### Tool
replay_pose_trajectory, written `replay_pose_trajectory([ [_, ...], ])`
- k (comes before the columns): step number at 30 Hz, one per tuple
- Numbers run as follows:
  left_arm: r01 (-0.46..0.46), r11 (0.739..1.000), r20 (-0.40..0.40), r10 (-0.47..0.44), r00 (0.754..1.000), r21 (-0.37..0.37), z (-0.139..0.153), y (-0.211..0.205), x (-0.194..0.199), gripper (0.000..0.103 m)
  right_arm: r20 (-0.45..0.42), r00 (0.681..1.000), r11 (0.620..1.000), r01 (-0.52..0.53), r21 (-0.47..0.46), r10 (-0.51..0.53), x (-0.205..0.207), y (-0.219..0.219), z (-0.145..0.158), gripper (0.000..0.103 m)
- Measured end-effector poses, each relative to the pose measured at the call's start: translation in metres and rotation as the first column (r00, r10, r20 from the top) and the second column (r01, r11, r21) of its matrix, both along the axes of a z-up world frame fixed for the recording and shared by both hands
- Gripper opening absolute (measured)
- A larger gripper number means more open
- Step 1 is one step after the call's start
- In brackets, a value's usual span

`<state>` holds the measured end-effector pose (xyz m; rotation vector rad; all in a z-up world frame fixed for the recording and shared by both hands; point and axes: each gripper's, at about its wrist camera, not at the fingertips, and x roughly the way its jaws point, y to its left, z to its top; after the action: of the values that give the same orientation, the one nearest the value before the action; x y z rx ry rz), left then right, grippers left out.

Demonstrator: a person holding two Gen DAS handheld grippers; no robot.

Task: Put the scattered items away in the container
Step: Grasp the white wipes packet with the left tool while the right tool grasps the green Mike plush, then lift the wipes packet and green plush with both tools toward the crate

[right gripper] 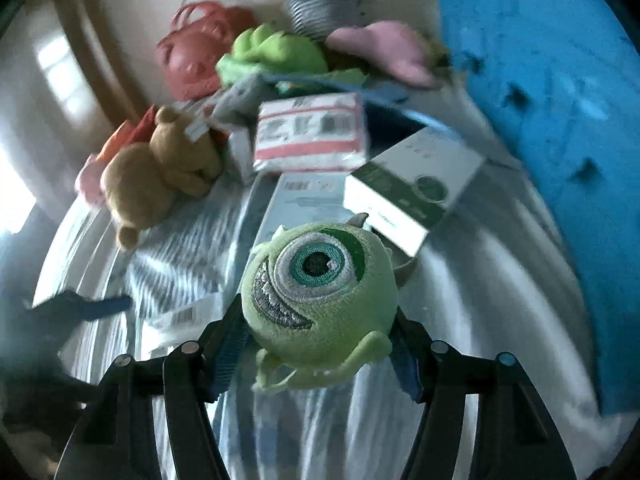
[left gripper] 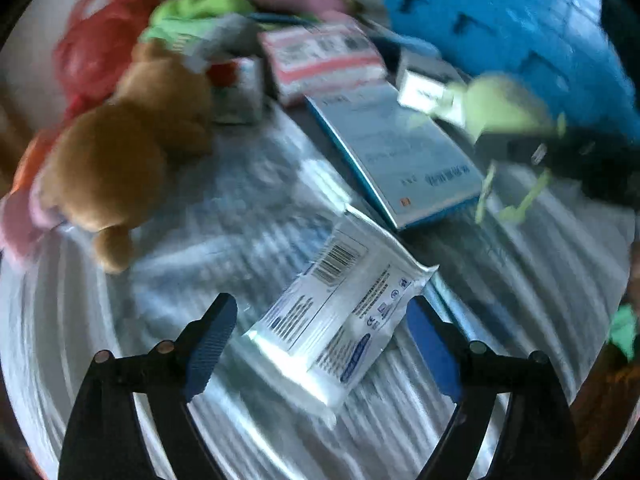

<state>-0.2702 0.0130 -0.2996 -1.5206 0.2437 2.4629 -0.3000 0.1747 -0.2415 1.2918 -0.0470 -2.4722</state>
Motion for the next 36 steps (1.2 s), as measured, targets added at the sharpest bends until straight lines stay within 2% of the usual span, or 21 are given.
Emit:
replay_pose_trajectory([
  [2, 0.063, 0.998, 0.022, -0.062, 0.998, -0.006, -0.014, 0.002, -0.004, 0.090, -0.011, 0.998, 0.998, 0.063, -0.007, -0.063, 0.009, 0.001, 0.003, 0.064],
  [4, 0.067, 0.997, 0.012, -0.068, 0.998, 0.034, -0.015, -0.006, -0.004, 0.083, -0.015, 0.994, 0.994, 0.112, -0.005, -0.112, 0.021, 0.000, 0.004, 0.064],
  [6, 0.066, 0.996, 0.008, -0.067, 0.998, 0.051, -0.009, -0.012, -0.004, 0.069, -0.014, 0.990, 0.990, 0.138, 0.005, -0.138, 0.031, -0.004, 0.005, 0.064],
  [9, 0.043, 0.996, 0.009, -0.044, 0.999, 0.083, 0.001, -0.023, -0.002, 0.060, -0.016, 0.986, 0.986, 0.166, 0.023, -0.166, 0.046, -0.012, 0.005, 0.064],
  [15, 0.001, 0.993, -0.048, 0.005, 0.999, 0.119, 0.039, -0.044, 0.016, 0.058, -0.042, 0.982, 0.982, 0.188, 0.034, -0.187, 0.067, -0.026, 0.016, 0.064],
  [22, -0.006, 0.988, -0.144, 0.028, 0.989, 0.157, 0.105, -0.052, 0.041, 0.058, -0.112, 0.976, 0.981, 0.191, 0.017, -0.188, 0.087, -0.031, 0.064, 0.064],
  [30, 0.000, 0.982, -0.251, 0.049, 0.967, 0.191, 0.167, -0.028, 0.045, 0.058, -0.228, 0.958, 0.983, 0.182, 0.021, -0.173, 0.102, -0.014, 0.132, 0.064],
  [36, -0.001, 0.975, -0.326, 0.076, 0.942, 0.223, 0.207, 0.004, 0.045, 0.058, -0.305, 0.942, 0.988, 0.151, 0.016, -0.139, 0.107, 0.010, 0.172, 0.064],
])
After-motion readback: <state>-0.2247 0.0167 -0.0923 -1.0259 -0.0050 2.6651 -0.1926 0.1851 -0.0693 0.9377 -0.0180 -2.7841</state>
